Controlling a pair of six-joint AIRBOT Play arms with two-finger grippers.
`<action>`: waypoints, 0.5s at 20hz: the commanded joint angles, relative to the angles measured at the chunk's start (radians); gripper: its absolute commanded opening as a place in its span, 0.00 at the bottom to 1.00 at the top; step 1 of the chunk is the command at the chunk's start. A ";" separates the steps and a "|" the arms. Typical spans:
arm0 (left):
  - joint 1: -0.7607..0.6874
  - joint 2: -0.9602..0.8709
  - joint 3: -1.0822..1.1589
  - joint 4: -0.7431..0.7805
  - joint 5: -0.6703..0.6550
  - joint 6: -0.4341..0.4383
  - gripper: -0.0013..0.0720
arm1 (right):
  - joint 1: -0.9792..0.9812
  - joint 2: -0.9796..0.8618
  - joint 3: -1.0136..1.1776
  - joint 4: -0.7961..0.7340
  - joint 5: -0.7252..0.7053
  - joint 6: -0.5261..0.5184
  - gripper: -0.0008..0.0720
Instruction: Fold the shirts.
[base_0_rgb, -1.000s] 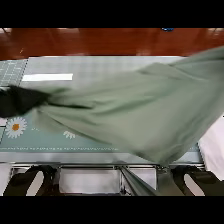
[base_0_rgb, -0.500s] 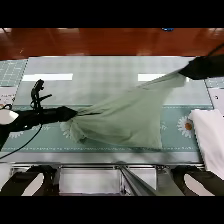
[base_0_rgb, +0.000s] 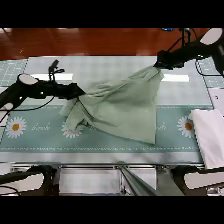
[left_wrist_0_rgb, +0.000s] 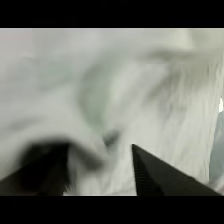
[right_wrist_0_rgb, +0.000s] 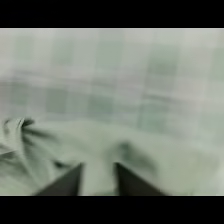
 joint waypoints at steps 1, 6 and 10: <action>0.038 -0.113 0.137 0.188 -0.261 -0.147 0.72 | -0.039 -0.066 0.040 -0.060 0.093 0.061 0.58; 0.343 0.053 0.132 0.269 -0.384 -0.139 0.71 | -0.283 0.090 -0.062 -0.143 0.277 0.013 0.57; 0.470 0.119 -0.130 -0.111 -0.381 0.041 0.71 | -0.422 0.327 -0.575 0.019 0.018 -0.066 0.57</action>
